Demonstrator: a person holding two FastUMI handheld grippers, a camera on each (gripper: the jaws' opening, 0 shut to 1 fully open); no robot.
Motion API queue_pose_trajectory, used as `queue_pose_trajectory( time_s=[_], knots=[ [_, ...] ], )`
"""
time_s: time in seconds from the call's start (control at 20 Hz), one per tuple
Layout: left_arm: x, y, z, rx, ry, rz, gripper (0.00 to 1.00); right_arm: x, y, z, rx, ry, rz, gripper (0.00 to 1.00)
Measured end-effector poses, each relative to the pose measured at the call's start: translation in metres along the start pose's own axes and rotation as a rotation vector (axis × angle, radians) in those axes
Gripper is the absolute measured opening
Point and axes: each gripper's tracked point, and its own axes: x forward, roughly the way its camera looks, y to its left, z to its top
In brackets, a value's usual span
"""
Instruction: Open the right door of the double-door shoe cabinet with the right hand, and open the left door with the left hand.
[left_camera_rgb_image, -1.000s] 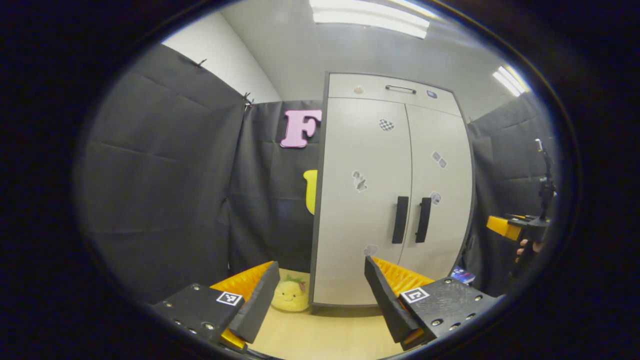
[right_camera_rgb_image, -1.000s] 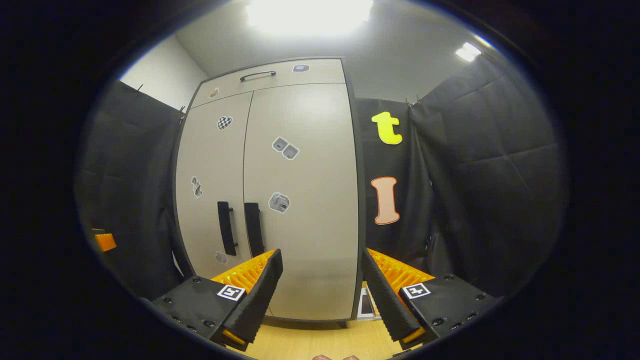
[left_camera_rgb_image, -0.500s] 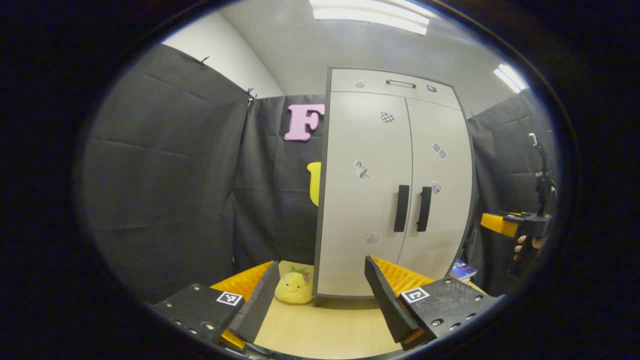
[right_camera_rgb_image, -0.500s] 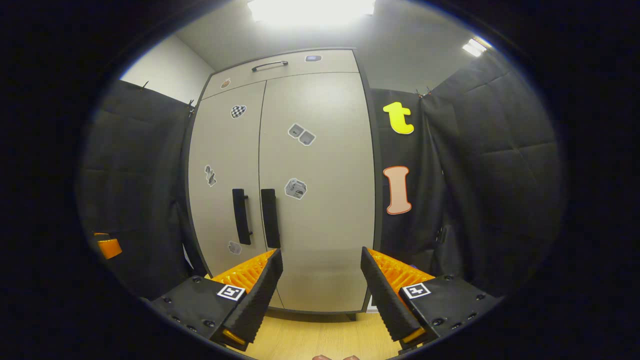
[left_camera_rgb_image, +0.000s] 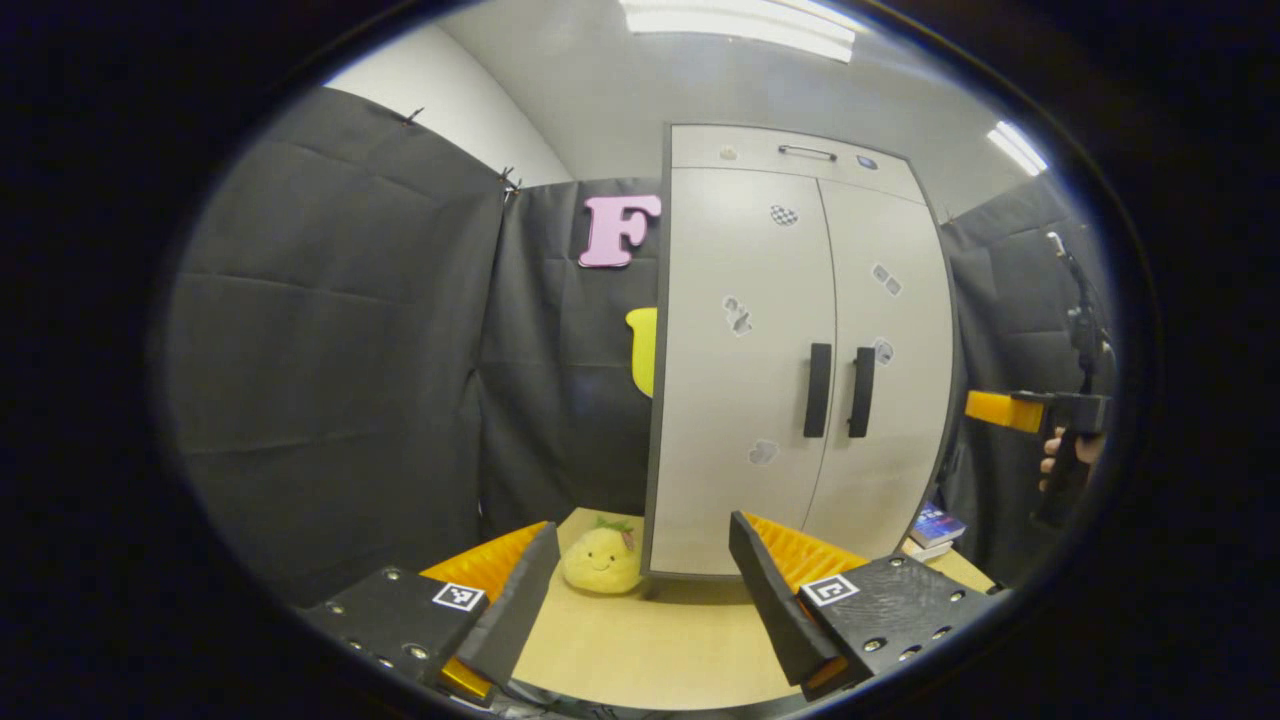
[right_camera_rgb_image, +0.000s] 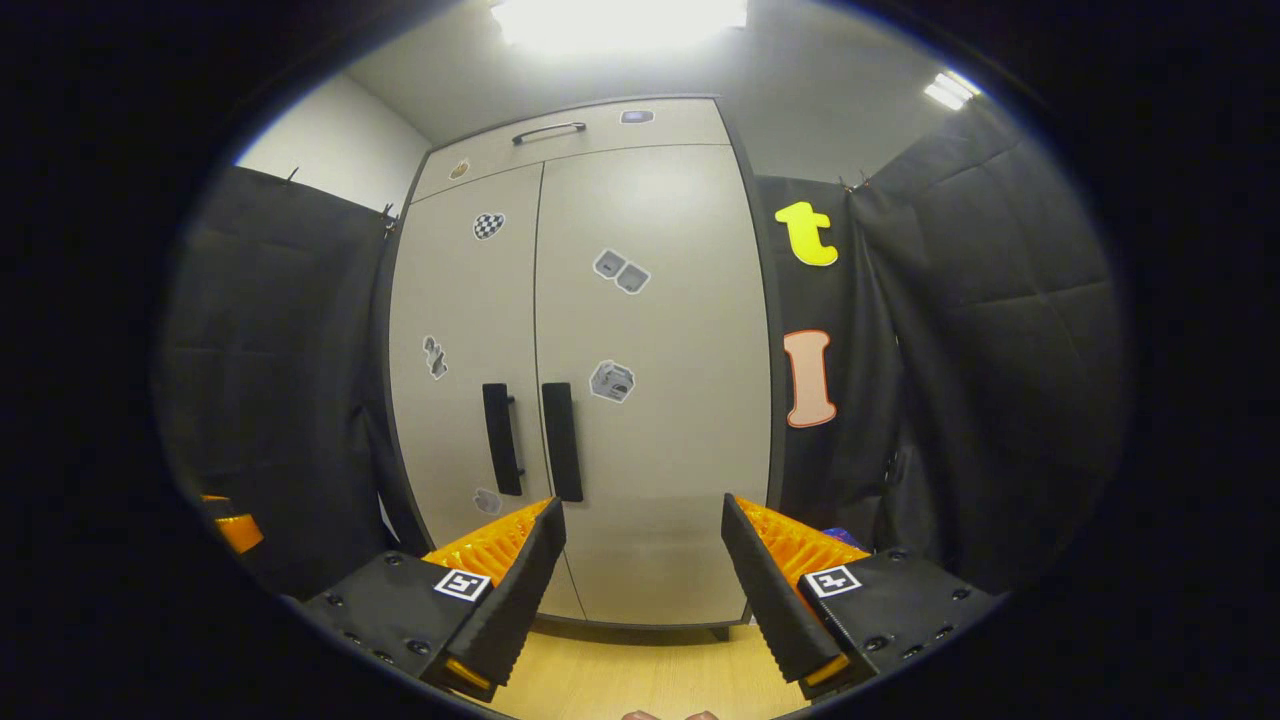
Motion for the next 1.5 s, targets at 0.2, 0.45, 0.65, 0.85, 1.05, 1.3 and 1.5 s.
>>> queue_pose_trajectory(
  time_s=[0.2, 0.45, 0.65, 0.85, 1.05, 1.3, 1.5],
  knots=[
    [-0.008, 0.010, -0.018, 0.009, -0.004, 0.011, 0.98, 0.014, 0.014, 0.020, 0.022, -0.020, 0.015, 0.98],
    [-0.004, 0.009, -0.045, 0.006, 0.034, -0.011, 0.98, 0.039, 0.035, 0.048, 0.074, -0.075, 0.031, 0.98],
    [-0.001, 0.011, -0.064, 0.004, 0.062, -0.009, 0.98, 0.068, 0.048, 0.054, 0.074, -0.072, 0.039, 0.92],
    [0.004, 0.019, -0.077, -0.018, 0.079, -0.010, 0.98, 0.099, 0.061, 0.050, 0.047, -0.057, 0.027, 0.98],
    [0.009, 0.037, -0.085, -0.023, 0.095, -0.003, 1.00, 0.127, 0.072, 0.031, 0.004, -0.026, 0.001, 0.98],
    [0.016, 0.056, -0.100, -0.037, 0.117, 0.014, 1.00, 0.157, 0.072, 0.012, -0.010, 0.019, -0.042, 0.98],
    [0.025, 0.059, -0.105, -0.042, 0.128, -0.014, 1.00, 0.172, 0.071, 0.004, -0.033, 0.028, -0.069, 0.98]
  ],
)
